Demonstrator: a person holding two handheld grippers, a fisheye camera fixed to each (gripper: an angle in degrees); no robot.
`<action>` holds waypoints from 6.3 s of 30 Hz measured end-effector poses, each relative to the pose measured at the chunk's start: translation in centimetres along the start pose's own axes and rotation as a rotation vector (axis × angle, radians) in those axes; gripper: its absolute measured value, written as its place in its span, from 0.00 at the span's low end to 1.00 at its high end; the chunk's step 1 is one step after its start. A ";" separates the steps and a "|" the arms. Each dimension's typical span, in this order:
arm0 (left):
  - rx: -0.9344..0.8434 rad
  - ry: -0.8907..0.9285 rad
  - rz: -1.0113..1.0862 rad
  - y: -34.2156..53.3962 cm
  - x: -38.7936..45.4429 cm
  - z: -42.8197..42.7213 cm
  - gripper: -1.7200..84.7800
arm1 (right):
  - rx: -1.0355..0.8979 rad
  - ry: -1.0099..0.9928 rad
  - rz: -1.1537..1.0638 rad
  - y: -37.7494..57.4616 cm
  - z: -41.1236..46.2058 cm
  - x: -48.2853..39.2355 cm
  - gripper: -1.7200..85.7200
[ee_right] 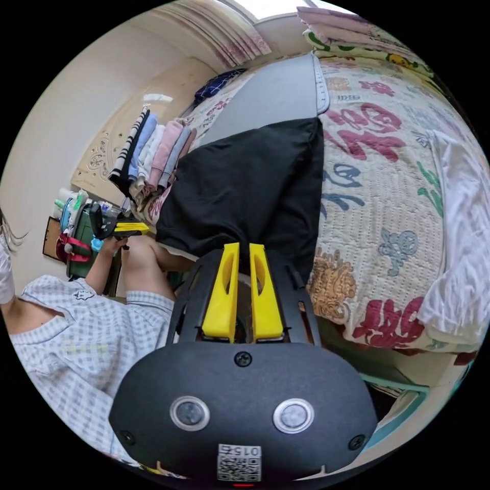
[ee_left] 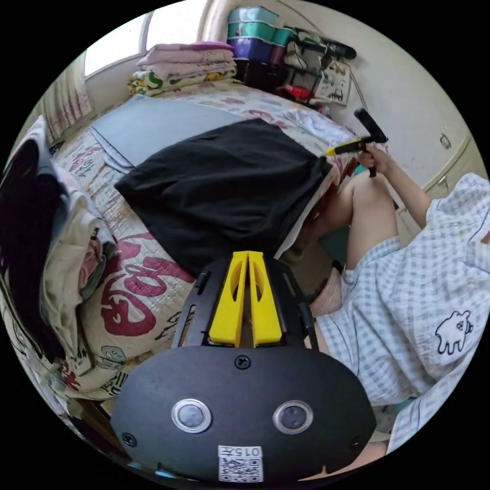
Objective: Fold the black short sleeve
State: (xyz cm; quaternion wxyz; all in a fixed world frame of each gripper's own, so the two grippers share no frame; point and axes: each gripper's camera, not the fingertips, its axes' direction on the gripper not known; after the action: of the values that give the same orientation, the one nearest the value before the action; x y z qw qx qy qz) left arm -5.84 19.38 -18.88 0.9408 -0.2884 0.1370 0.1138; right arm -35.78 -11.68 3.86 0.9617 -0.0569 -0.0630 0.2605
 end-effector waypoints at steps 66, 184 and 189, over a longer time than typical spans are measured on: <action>0.248 0.031 -0.651 -5.9 -24.2 15.8 0.04 | -0.132 0.162 -0.439 33.9 51.8 -21.4 0.09; 0.110 0.136 -0.040 -12.9 26.2 1.5 0.13 | 0.474 0.006 0.310 22.8 -9.8 -37.2 0.07; 0.079 0.184 0.051 -17.6 29.5 2.9 0.13 | 0.407 0.041 0.325 11.9 -9.2 -31.8 0.09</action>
State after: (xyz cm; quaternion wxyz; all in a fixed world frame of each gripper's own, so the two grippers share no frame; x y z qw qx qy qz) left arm 27.47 10.85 -17.07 0.9317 -0.2567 0.2345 0.1051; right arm -67.48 -18.33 -9.77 0.9000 0.1230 0.0201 0.4176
